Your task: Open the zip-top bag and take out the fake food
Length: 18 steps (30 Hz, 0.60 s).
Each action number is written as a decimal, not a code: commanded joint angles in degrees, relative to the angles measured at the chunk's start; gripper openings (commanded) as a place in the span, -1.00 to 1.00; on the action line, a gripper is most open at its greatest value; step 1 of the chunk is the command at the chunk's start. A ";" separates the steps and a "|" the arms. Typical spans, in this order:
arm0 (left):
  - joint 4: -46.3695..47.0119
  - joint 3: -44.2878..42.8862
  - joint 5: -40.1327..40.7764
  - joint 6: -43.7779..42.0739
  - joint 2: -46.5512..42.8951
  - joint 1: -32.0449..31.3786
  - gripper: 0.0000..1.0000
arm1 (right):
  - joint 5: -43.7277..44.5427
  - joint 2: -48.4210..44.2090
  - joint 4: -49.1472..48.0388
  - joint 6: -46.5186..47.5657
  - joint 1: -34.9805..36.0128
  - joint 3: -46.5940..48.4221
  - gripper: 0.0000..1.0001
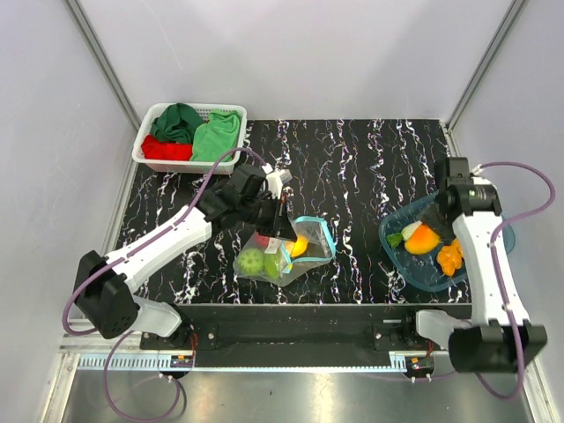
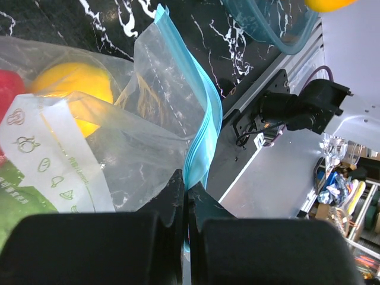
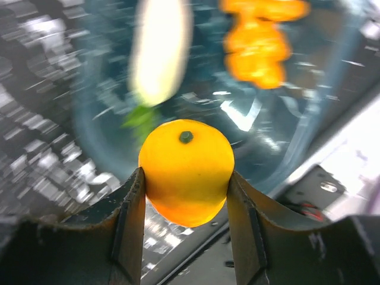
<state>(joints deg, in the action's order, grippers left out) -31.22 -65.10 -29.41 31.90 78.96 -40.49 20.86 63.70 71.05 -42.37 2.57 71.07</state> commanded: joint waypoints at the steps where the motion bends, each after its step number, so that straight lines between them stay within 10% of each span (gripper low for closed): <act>1: 0.64 -2.66 -3.80 -2.54 -1.97 0.32 -1.00 | 1.82 5.99 1.82 5.72 -7.57 -1.54 -1.00; 5: 0.64 -3.19 -3.55 -3.68 -2.32 0.32 -1.00 | 1.64 9.59 -0.47 6.68 -9.60 -2.86 -0.43; 9: 0.64 -4.77 -4.25 -2.73 -1.26 0.32 -1.00 | -0.91 10.39 -2.40 10.11 -9.78 -2.51 0.66; 18: 1.60 -5.30 -4.69 -0.35 0.23 0.24 -1.00 | -18.53 3.99 -3.27 16.44 -9.16 -0.76 0.88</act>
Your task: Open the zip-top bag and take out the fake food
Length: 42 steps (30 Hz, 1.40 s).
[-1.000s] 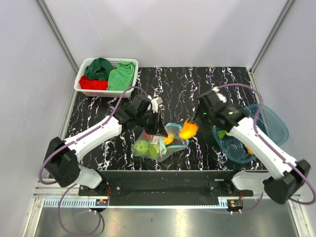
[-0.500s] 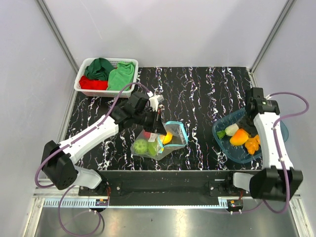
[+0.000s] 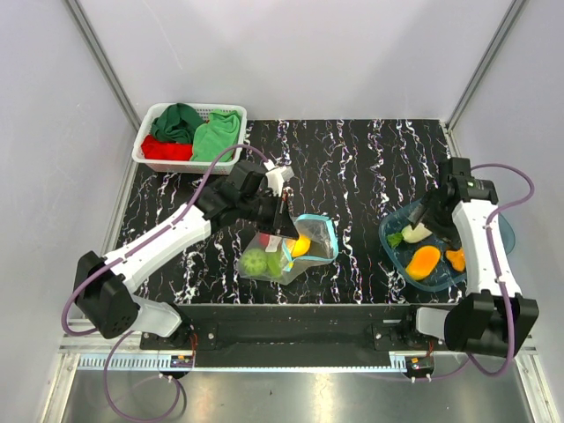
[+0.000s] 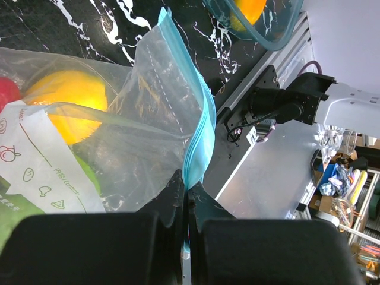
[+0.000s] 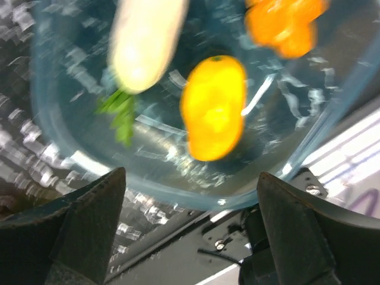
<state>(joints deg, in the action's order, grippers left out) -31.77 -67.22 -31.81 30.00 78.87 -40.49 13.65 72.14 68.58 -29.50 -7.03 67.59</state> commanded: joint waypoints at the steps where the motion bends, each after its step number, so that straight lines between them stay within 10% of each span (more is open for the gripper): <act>1: 2.24 -2.92 -2.38 1.99 0.14 0.24 -1.00 | -13.45 -6.90 -1.68 3.48 3.39 2.72 0.79; 11: 4.43 -2.04 -1.06 7.09 0.67 0.24 -1.00 | -22.16 -5.43 -21.25 -14.70 40.66 0.80 0.61; 16: 6.54 -2.30 -1.41 9.37 1.54 0.15 -1.00 | -22.53 -2.72 -31.83 -20.51 47.27 -2.46 0.32; 19: 7.94 -2.39 -1.85 11.21 2.16 0.15 -1.00 | -22.27 -0.95 -36.75 -23.84 47.90 -5.62 -0.28; 25: 9.70 -2.57 -1.41 13.06 2.43 -0.55 -1.00 | -17.96 0.28 -42.81 -24.64 47.81 -11.34 -0.58; 42: 13.31 -2.39 -1.85 15.35 6.56 -3.10 -1.00 | -17.70 13.90 -56.80 -24.56 47.11 -17.49 0.32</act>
<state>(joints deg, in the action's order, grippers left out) -22.15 -67.44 -31.94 44.69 85.32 -42.83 -6.50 84.97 15.97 -54.89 40.49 50.43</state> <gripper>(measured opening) 0.015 0.618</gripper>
